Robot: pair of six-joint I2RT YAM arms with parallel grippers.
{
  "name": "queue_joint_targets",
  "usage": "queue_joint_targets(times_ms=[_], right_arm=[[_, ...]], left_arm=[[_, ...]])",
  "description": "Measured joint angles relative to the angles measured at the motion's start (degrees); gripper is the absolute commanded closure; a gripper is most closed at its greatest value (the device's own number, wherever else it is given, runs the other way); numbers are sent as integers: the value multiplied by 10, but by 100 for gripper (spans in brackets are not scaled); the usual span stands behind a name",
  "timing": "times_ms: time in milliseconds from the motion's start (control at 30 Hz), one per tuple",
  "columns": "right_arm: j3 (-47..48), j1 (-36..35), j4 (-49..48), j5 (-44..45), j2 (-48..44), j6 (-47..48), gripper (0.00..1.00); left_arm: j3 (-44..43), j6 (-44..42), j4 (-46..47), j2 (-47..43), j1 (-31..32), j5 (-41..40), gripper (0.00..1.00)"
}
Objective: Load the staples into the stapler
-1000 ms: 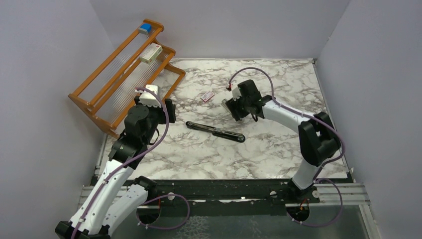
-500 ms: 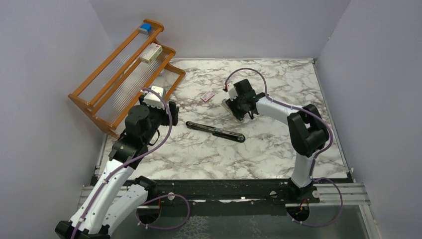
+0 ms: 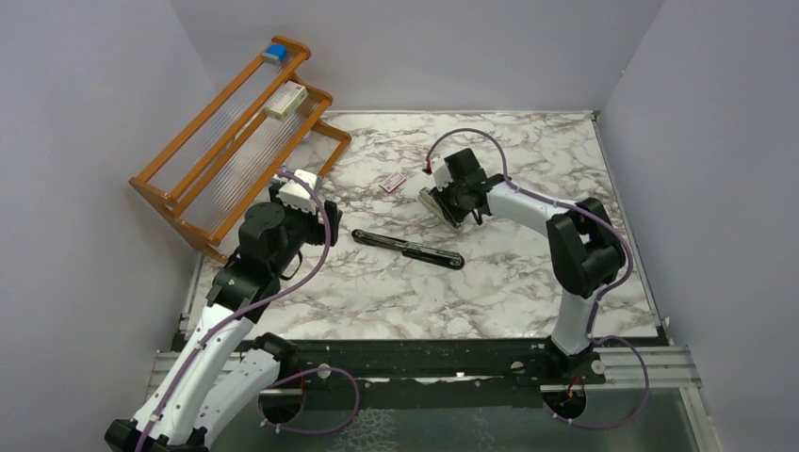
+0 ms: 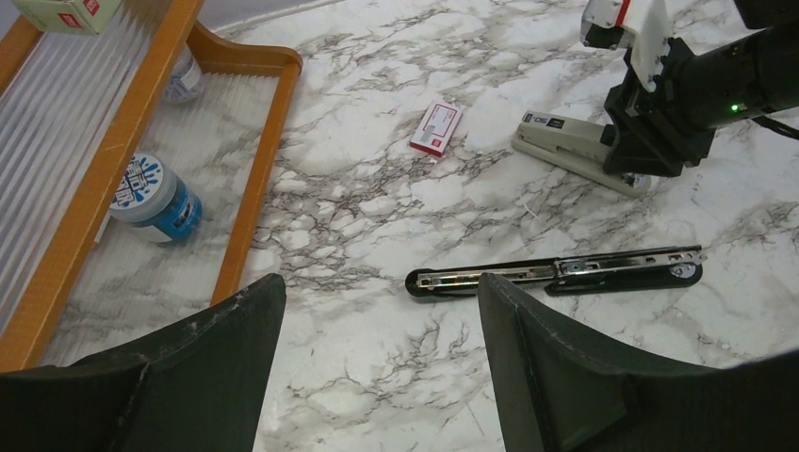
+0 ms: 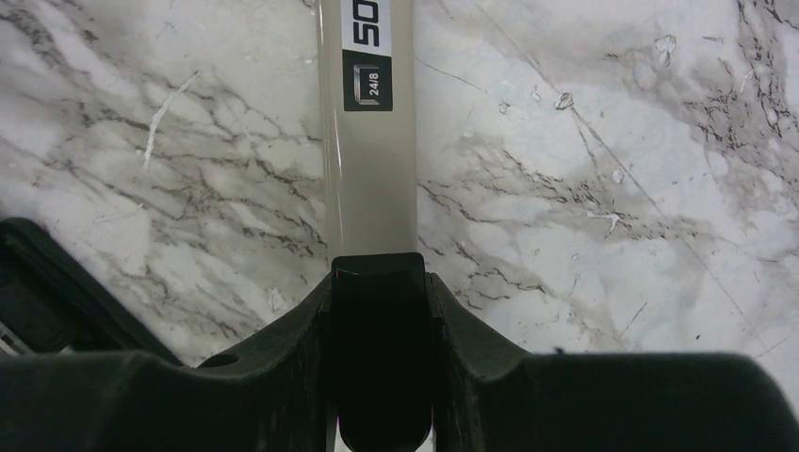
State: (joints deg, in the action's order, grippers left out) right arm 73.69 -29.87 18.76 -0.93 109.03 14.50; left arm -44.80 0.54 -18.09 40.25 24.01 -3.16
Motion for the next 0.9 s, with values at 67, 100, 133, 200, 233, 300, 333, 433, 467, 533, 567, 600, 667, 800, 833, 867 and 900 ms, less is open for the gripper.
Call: queue_joint_targets(times_ms=[67, 100, 133, 200, 233, 300, 333, 433, 467, 533, 567, 600, 667, 800, 833, 867, 900], right_arm=[[-9, 0, 3, -10, -19, 5, 99], [-17, 0, 4, -16, -33, 6, 99], [-28, 0, 4, -23, -53, 7, 99], [-49, -3, 5, -35, -101, 9, 99], [-59, -6, 5, -38, -125, 11, 99], [-72, -19, 7, -46, -175, 15, 99], [-76, -31, 8, -50, -198, 17, 99], [-83, -82, 8, -58, -241, 20, 99], [-86, -105, 8, -58, -248, 20, 99], [-96, -152, 9, -61, -255, 20, 99], [-104, -174, 11, -63, -255, 19, 99], [-113, -195, 13, -66, -255, 18, 99], [-136, -229, 26, -78, -255, 16, 99], [-160, -251, 64, -84, -252, 20, 98], [-160, -252, 72, -83, -249, 22, 98], [-160, -252, 76, -83, -245, 25, 97], [-159, -252, 79, -82, -239, 28, 97]], left_arm=[[0, -4, -5, -4, 0, 2, 21], [0, -5, -6, -5, 0, 2, 21], [0, -7, -9, -9, 0, 2, 21], [-1, -11, -14, -17, 1, 0, 21], [-3, -13, -14, -20, 1, -2, 21], [-9, -18, -15, -25, 1, -9, 21], [-14, -21, -16, -26, 1, -13, 20], [-35, -33, -16, -32, 1, -26, 19], [-41, -35, -16, -34, 1, -28, 19], [-52, -40, -18, -38, 1, -32, 18], [-56, -42, -18, -40, 1, -34, 18], [-59, -43, -20, -42, 1, -35, 18], [-64, -42, -26, -47, 1, -37, 18], [-65, -40, -46, -53, 1, -38, 18], [-65, -38, -50, -53, 1, -37, 18], [-65, -37, -54, -54, 1, -37, 18], [-65, -36, -56, -54, 1, -37, 18]])
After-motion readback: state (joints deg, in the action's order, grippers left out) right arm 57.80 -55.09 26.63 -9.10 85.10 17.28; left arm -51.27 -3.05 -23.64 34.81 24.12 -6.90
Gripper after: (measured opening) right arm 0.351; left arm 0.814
